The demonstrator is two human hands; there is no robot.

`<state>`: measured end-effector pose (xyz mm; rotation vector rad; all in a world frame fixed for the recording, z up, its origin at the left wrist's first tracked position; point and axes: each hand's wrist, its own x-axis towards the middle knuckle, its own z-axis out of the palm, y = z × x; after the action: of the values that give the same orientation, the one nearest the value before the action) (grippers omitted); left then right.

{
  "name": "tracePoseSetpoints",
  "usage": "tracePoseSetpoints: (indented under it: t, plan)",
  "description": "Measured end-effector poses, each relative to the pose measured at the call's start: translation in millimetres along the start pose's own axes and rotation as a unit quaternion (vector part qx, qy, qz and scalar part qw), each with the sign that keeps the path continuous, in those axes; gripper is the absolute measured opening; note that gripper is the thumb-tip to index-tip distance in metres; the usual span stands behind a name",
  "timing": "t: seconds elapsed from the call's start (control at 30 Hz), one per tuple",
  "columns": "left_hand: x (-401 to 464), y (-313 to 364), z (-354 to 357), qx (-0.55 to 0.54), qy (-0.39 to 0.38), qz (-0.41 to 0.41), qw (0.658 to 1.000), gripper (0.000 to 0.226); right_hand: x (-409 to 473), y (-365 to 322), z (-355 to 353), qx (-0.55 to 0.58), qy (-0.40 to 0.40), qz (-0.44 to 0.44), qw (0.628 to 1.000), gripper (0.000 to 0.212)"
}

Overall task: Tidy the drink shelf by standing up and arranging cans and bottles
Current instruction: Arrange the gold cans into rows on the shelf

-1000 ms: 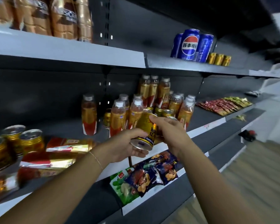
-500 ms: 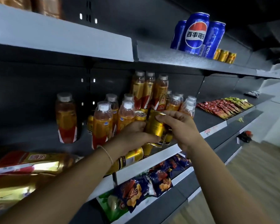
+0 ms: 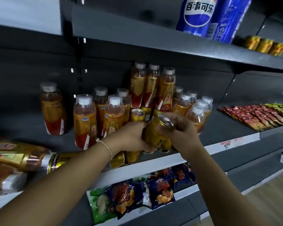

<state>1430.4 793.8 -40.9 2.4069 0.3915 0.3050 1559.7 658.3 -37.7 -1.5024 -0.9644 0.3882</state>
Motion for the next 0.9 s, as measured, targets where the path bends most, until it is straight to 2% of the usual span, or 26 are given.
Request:
tracePoseSetpoints:
  t: [0.17, 0.27, 0.37, 0.43, 0.47, 0.57, 0.63, 0.77, 0.9]
  plan:
    - [4, 2, 0, 0.065, -0.046, -0.002, 0.997, 0.075, -5, 16, -14, -0.033, 0.003, -0.007, 0.999, 0.051]
    - [6, 2, -7, 0.071, -0.076, -0.025, 0.994, 0.084, -8, 24, -12, -0.102, 0.006, -0.004, 0.995, 0.042]
    - [8, 1, -8, 0.107, -0.082, -0.034, 0.990, 0.102, -11, 31, -3, -0.139, -0.005, -0.023, 0.990, 0.036]
    - [9, -2, -5, 0.140, -0.074, -0.032, 0.987, 0.113, -15, 30, 4, -0.163, -0.011, -0.036, 0.986, 0.060]
    - [9, -4, -3, 0.148, -0.071, -0.030, 0.986, 0.118, -16, 31, 6, -0.177, -0.010, -0.036, 0.984, 0.066]
    - [11, -8, -2, 0.156, -0.079, -0.037, 0.984, 0.133, -17, 41, 12, -0.198, 0.002, -0.042, 0.979, 0.055]
    - [14, -10, -1, 0.153, -0.085, -0.041, 0.984, 0.138, -17, 46, 17, -0.203, 0.000, -0.035, 0.979, 0.057]
    - [19, -12, 0, 0.169, -0.087, -0.036, 0.981, 0.141, -15, 49, 25, -0.222, 0.006, -0.022, 0.975, 0.065]
    - [22, -18, 1, 0.187, -0.075, -0.030, 0.979, 0.130, -9, 55, 30, -0.252, 0.020, -0.014, 0.967, 0.054]
